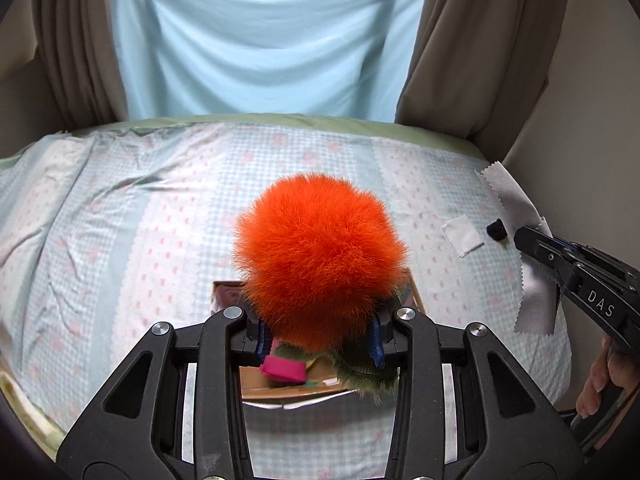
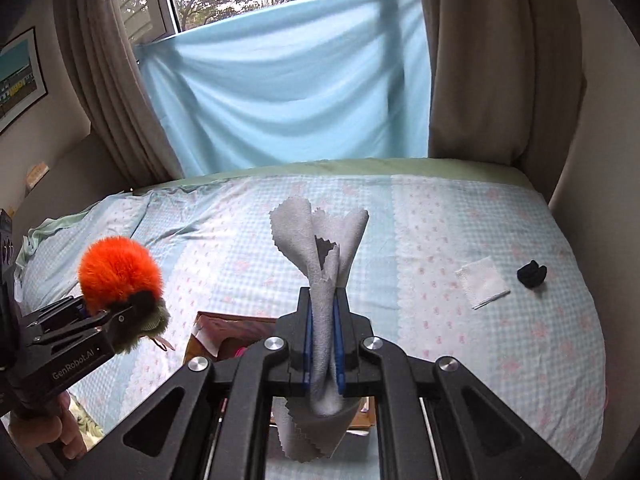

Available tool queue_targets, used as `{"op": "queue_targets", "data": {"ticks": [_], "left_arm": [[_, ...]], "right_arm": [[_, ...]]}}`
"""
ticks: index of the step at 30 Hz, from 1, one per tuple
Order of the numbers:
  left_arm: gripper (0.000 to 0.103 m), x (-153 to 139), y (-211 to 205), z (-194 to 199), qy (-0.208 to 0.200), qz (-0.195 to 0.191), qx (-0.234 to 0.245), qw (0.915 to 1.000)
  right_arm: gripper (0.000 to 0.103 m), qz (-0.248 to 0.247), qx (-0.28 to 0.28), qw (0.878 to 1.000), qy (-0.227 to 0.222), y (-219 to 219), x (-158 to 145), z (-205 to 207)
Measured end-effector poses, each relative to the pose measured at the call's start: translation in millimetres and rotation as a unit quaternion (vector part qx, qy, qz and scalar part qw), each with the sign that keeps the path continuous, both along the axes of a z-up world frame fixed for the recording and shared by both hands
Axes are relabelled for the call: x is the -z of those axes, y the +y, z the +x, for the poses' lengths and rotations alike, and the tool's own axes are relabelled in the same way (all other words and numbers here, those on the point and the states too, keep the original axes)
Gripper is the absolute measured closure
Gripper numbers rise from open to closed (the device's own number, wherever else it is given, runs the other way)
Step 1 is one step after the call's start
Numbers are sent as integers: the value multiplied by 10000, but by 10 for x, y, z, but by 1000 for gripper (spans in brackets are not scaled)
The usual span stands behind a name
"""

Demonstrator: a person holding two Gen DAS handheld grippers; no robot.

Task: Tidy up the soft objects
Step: 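Lower both items into the box and open both tools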

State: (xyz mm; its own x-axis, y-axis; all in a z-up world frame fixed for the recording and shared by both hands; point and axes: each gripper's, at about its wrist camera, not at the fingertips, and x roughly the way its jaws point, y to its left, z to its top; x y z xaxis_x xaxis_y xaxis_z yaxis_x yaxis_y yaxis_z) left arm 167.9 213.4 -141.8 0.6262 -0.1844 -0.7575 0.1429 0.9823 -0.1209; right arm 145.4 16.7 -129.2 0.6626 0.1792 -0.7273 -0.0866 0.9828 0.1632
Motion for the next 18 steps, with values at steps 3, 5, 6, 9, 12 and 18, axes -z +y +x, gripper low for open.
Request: {"op": "queue_targets", "data": {"ticks": [3, 5, 6, 9, 12, 18], "left_arm": [[70, 213, 170, 5, 225, 39, -18, 9997], [70, 382, 224, 21, 390, 88, 41, 9992], [70, 467, 241, 45, 478, 101, 79, 9988], [70, 766, 272, 125, 786, 187, 203, 9965], [70, 1074, 294, 242, 1174, 209, 343, 9923], [70, 1631, 246, 505, 1977, 502, 650, 9768]], "right_arm": [[95, 110, -176, 9991, 364, 234, 271, 87], [95, 183, -250, 9974, 646, 355, 468, 143], [95, 209, -277, 9961, 807, 400, 574, 180], [95, 380, -259, 9906, 1285, 507, 879, 302], [95, 597, -129, 9823, 1771, 510, 1177, 463], [95, 817, 320, 9625, 2567, 373, 1632, 659]]}}
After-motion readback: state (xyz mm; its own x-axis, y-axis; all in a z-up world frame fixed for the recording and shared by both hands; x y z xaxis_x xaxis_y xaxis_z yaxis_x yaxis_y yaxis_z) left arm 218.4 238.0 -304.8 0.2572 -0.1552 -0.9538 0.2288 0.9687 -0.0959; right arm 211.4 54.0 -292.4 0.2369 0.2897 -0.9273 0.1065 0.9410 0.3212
